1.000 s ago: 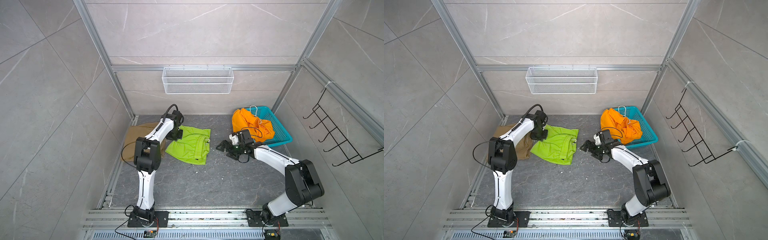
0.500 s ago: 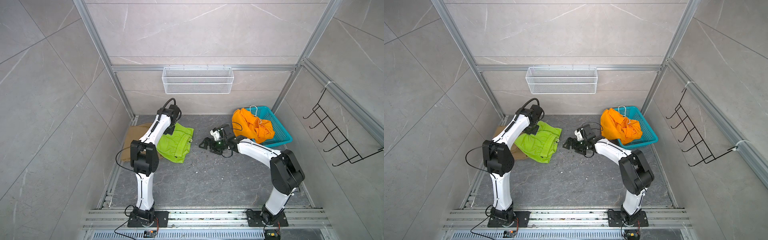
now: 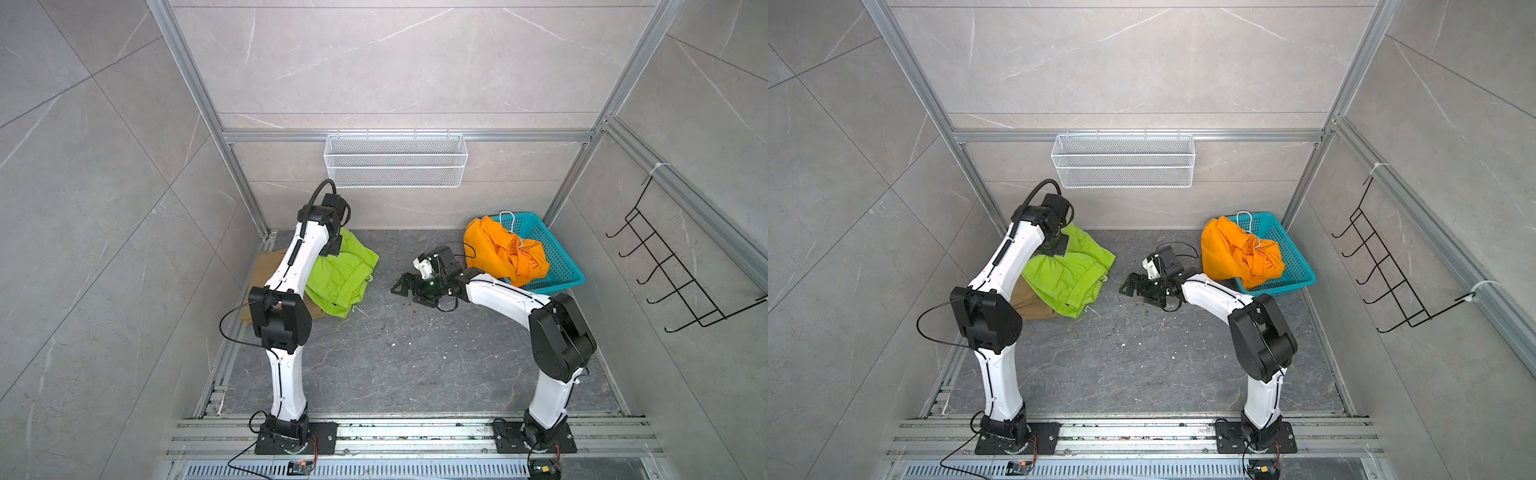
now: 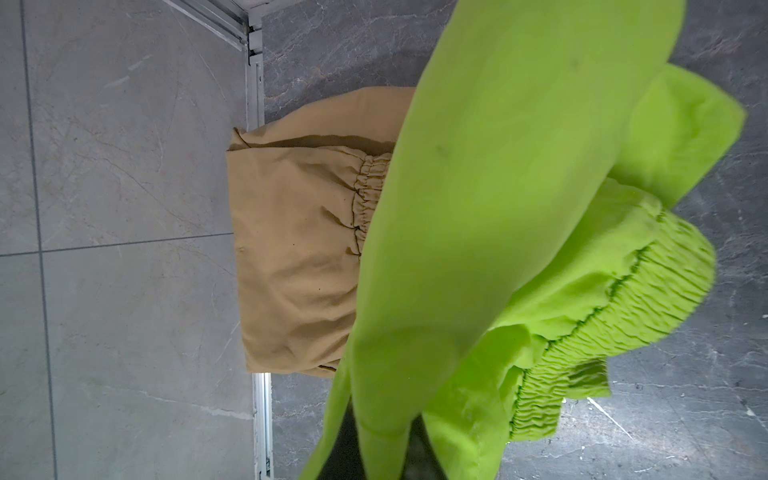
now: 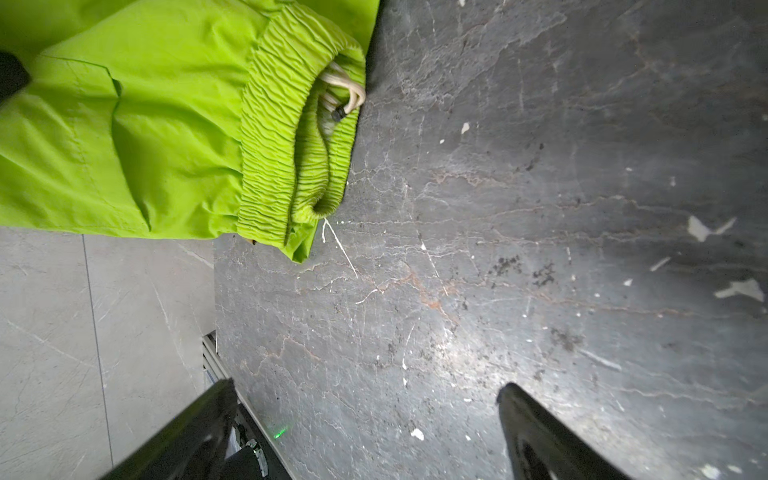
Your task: Fold and stack the shorts
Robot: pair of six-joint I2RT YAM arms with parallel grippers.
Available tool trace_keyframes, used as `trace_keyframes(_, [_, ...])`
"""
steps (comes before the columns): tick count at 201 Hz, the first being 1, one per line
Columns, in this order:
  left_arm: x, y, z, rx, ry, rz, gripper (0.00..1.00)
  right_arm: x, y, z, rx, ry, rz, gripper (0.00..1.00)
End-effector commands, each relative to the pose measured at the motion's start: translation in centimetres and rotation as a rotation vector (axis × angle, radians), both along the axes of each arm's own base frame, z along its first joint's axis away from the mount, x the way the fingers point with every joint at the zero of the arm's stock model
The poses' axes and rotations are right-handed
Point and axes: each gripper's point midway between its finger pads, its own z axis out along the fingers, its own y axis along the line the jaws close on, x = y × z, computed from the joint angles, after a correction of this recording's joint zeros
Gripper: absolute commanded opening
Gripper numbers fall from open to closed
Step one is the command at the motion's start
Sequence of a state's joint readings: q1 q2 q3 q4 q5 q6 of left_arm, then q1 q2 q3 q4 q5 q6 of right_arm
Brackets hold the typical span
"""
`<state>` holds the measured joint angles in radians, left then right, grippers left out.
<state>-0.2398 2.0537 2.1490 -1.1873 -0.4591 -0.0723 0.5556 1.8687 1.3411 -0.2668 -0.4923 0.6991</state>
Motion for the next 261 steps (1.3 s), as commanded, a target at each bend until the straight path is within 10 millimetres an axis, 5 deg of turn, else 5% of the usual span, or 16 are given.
trace_keyframes(1, [-1.2, 0.6, 4.9, -0.054, -0.097, 0.029, 0.00, 0.1, 0.6, 0.4, 0.010, 0.008, 0.008, 1.00])
trace_keyframes(35, [-2.1, 1.6, 6.5, -0.098, -0.128, 0.042, 0.00, 0.2, 0.9, 0.5, 0.012, 0.010, 0.012, 1.00])
trace_keyframes(97, [-2.7, 5.8, 6.5, -0.181, -0.142, 0.085, 0.00, -0.1, 2.5, 0.6, 0.016, 0.012, 0.035, 1.00])
trace_keyframes(167, [-2.1, 14.0, -0.4, -0.249, -0.043, 0.247, 0.00, -1.0, 4.5, 0.0, 0.017, 0.035, 0.070, 1.00])
trace_keyframes(261, [0.1, 18.4, -7.7, -0.251, 0.066, 0.323, 0.00, -1.8, 6.2, -1.2, -0.009, 0.069, 0.103, 1.00])
